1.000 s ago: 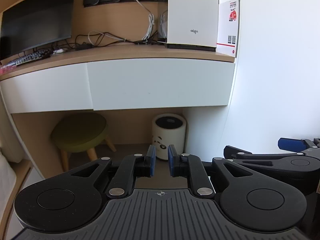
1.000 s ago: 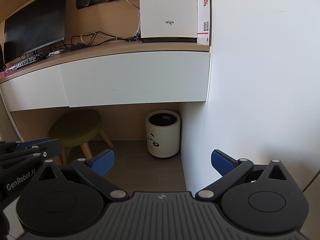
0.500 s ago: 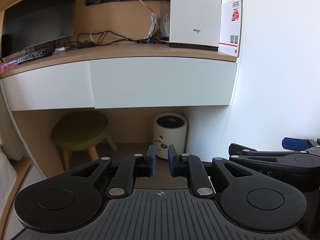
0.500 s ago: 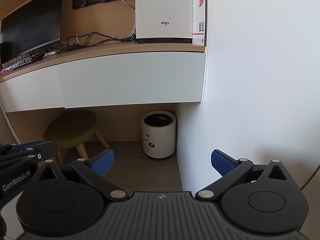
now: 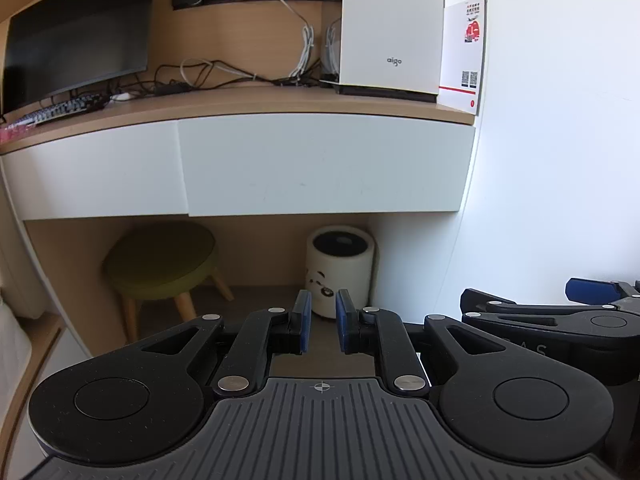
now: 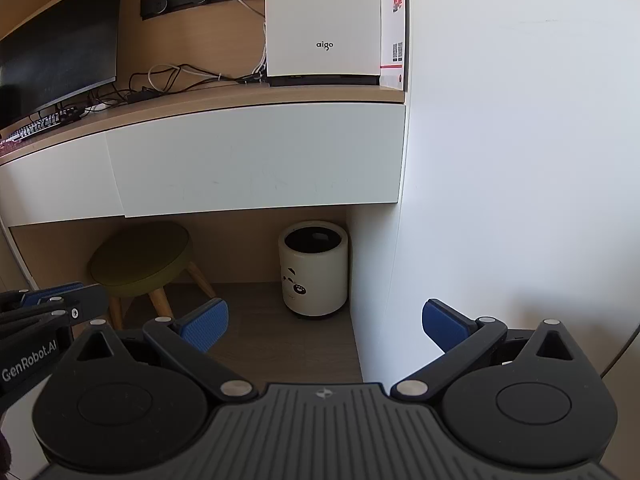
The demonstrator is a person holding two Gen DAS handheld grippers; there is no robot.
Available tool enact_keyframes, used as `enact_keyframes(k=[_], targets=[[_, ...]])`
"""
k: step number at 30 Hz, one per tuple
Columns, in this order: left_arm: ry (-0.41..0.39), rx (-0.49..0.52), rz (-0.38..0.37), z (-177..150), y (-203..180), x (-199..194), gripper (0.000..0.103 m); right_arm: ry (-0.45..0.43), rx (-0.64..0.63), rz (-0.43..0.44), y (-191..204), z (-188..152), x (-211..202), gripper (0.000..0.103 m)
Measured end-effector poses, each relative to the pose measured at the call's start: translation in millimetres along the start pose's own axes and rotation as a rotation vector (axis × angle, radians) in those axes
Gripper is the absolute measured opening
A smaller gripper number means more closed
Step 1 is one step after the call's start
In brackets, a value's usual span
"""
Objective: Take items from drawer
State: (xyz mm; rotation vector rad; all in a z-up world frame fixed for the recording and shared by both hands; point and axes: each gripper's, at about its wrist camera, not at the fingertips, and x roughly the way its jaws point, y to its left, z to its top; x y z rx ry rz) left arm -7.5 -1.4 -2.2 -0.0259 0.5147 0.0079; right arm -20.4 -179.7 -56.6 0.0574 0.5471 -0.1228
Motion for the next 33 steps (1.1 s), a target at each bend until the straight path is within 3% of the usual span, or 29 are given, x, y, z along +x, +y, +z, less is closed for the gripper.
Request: enact_keyframes(k=[33], targets=[[0.013,-0.002,-0.029,-0.4,-1.1,8.7,0.016,-0.002,-0.006,-0.032,0.8,-5.7,0.1,0.103]])
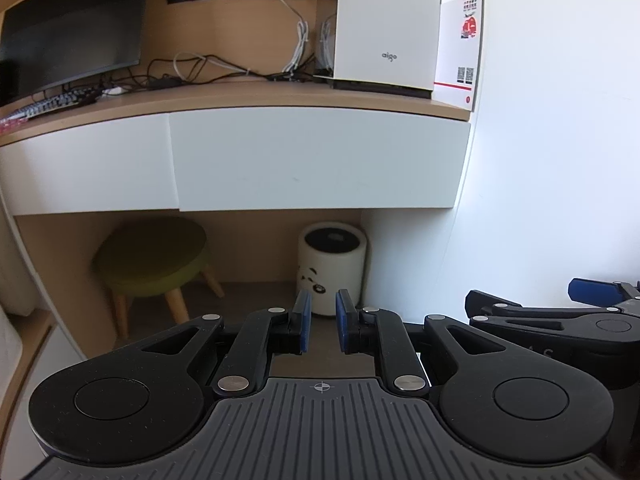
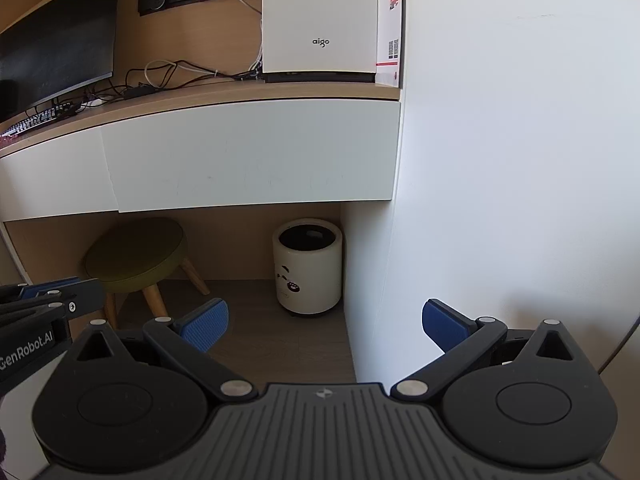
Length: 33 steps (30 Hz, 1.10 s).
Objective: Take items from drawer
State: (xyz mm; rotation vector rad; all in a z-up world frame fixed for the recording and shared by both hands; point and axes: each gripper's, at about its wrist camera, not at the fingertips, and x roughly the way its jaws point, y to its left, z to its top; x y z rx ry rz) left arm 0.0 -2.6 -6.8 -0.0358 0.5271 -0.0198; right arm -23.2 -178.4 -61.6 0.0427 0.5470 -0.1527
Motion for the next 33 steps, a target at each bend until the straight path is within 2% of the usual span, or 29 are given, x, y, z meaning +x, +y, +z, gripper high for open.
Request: enact_keyframes(k=[4,8,12,16,18,21,25,33], targets=[[0.013,-0.005,-0.010,-1,4,4,0.016,0.025,0.035,0.000,-3,2,3,0.103],[0.029,-0.022,-0.016,4,14,11,0.016,0.058,0.041,0.037,-1,8,8,0.103],[0.041,-0.028,-0.019,16,30,22,0.016,0.052,0.025,0.029,8,19,18,0.103],[0.049,-0.032,-0.014,33,52,34,0.016,0.072,0.083,0.029,19,34,34,0.103],[0.045,-0.034,-0.009,43,64,39,0.016,0.090,0.112,0.043,28,43,45,0.103],[0.046,-0.047,-0.006,56,84,52,0.016,0.072,0.123,0.048,47,56,59,0.103],[0.082,-0.105,-0.023,70,116,77,0.017,0.083,0.072,0.055,79,69,82,0.103],[0.126,-0.157,0.016,95,166,123,0.017,0.100,0.032,0.019,117,94,119,0.103]])
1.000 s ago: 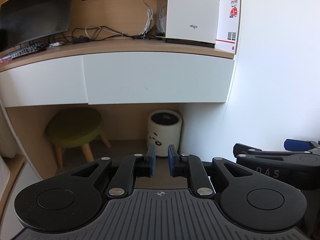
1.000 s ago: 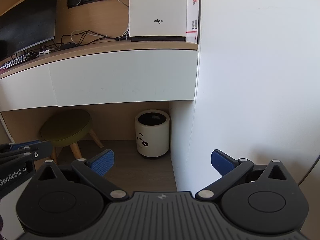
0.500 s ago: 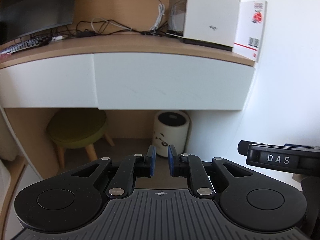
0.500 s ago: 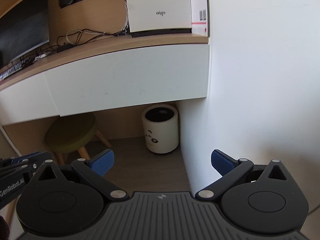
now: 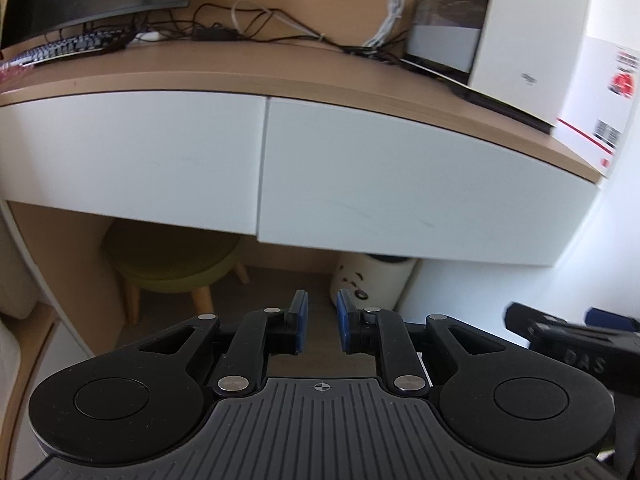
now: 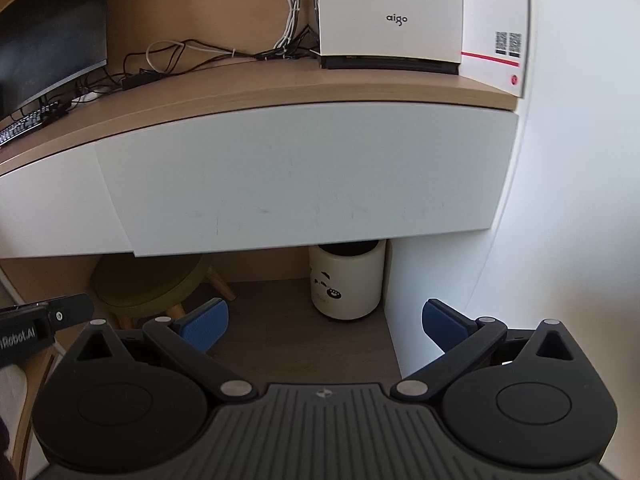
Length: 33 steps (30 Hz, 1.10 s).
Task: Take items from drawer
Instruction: 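Lower both tools toward the white drawer below the desktop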
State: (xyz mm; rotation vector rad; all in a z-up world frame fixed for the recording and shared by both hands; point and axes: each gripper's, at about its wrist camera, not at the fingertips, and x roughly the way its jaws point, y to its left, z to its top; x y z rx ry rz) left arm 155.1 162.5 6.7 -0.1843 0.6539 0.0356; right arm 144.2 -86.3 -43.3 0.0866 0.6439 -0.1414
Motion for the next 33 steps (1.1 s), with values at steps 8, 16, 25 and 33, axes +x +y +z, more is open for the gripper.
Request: enact_keyframes(k=[8,16,25,33], targets=[[0.030,-0.017,0.013,32,8,23,0.017,0.040,-0.020,-0.021,4,15,22,0.103],[0.032,-0.075,0.007,57,10,37,0.017,0.045,-0.105,0.033,-6,30,52,0.103],[-0.069,-0.249,0.037,109,33,41,0.018,0.016,-0.238,0.115,-12,47,73,0.103],[-0.069,-0.231,0.044,131,46,53,0.018,0.037,-0.285,0.121,-10,47,82,0.103]])
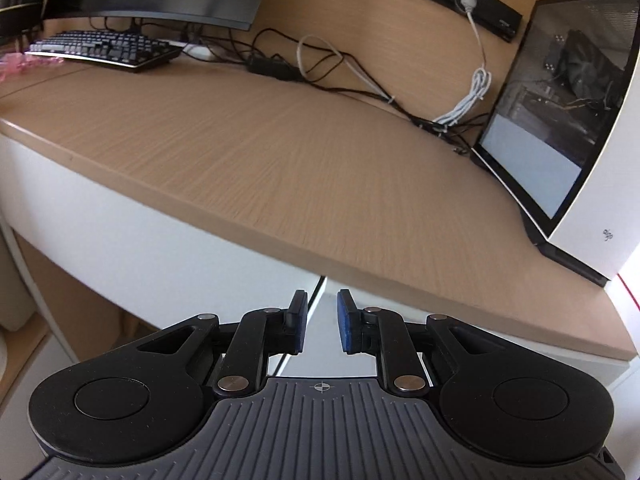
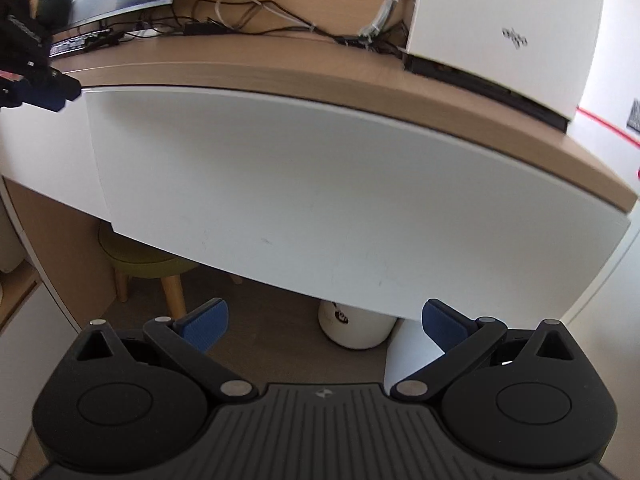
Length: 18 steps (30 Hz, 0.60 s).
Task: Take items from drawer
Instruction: 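Lower both tools toward the white drawer below the desktop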
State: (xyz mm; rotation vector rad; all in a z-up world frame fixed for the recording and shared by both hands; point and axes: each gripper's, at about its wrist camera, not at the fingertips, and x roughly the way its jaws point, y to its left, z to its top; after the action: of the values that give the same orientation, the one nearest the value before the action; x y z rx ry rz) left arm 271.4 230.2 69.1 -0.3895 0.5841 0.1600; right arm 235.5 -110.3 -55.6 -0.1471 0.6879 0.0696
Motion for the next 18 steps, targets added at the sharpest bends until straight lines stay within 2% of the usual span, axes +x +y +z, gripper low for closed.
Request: enact_keyframes(k=[6,12,18], targets=[[0.022,0.002,-0.050,9,12,8,0.018,-0.106,0.016,0.006,12,32,-24,0.103],[0.063,0.023,-0.129,13,19,18,0.018,-0.101,0.043,-0.036,28,58,-22,0.103],[0.089,0.034,-0.182,15,22,22,0.022,-0.107,0.021,-0.076,36,67,-23,0.103]])
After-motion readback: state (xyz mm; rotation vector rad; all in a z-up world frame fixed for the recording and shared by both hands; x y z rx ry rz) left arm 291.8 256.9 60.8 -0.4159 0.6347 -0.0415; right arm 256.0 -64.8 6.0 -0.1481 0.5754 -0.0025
